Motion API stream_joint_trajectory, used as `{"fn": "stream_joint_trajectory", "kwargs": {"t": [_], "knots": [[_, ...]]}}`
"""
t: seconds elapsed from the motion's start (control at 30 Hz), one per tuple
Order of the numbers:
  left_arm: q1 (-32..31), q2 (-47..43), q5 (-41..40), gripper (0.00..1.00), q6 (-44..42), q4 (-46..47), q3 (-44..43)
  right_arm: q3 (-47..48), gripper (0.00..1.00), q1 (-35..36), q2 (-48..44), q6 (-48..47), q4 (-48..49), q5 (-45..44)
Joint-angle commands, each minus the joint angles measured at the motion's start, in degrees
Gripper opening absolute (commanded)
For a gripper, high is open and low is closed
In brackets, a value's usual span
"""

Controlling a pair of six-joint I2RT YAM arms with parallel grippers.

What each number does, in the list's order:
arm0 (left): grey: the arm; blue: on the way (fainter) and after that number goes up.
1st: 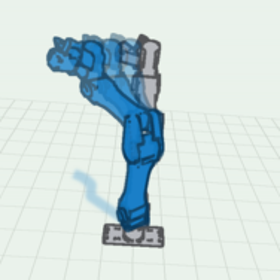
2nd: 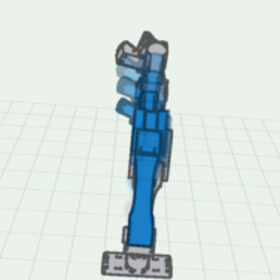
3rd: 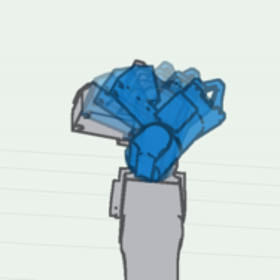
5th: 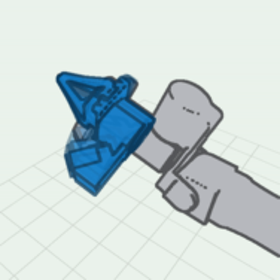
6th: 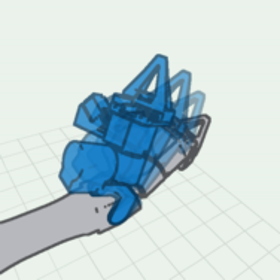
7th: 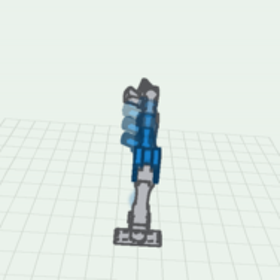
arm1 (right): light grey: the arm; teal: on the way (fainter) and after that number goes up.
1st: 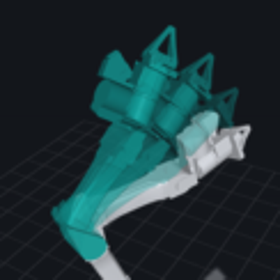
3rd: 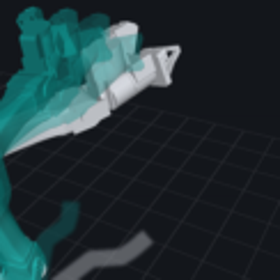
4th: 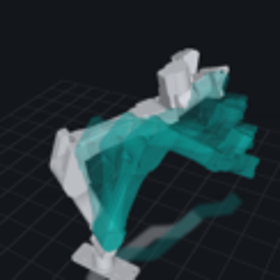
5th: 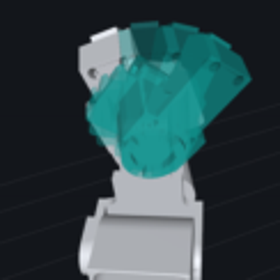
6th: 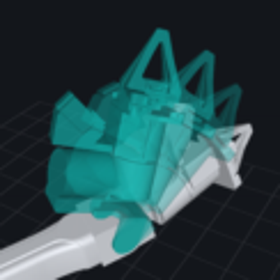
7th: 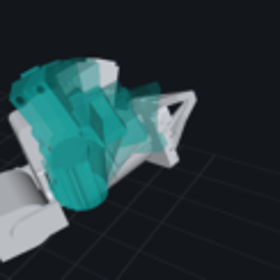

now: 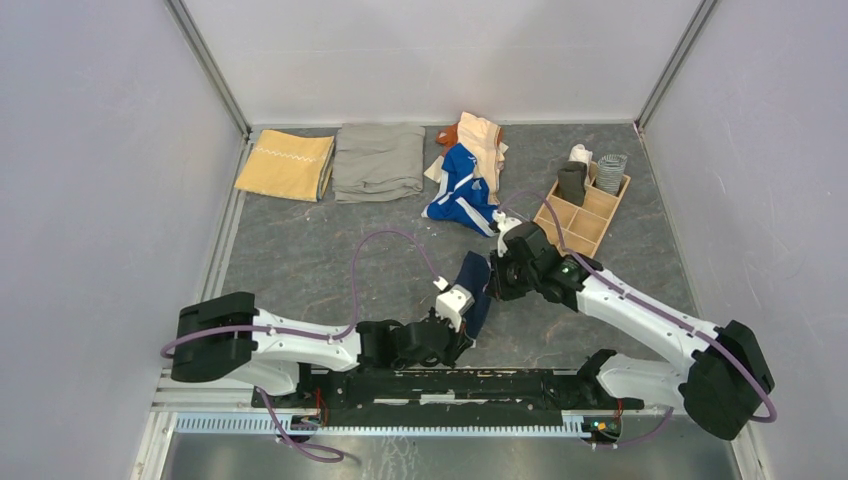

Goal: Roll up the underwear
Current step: Fold the underwear at the center of the board.

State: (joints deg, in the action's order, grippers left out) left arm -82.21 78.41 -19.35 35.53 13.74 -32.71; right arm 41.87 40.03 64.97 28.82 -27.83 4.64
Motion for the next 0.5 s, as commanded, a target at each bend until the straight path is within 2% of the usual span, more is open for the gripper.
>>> {"fn": "stream_joint_trajectory", "kwargs": {"t": [0.0,0.47], "knots": [[0.86,-3.31,0.94,0.02,3.02,1.47,3.57,4.81,0.0,0.33,2.76,-0.17,4.01,-3.94],[5.31,-8.39,0.33,0.02,3.62,5.01,11.16,10.84,0.0,1.99,12.9,-1.62,5.7,-3.41]]}}
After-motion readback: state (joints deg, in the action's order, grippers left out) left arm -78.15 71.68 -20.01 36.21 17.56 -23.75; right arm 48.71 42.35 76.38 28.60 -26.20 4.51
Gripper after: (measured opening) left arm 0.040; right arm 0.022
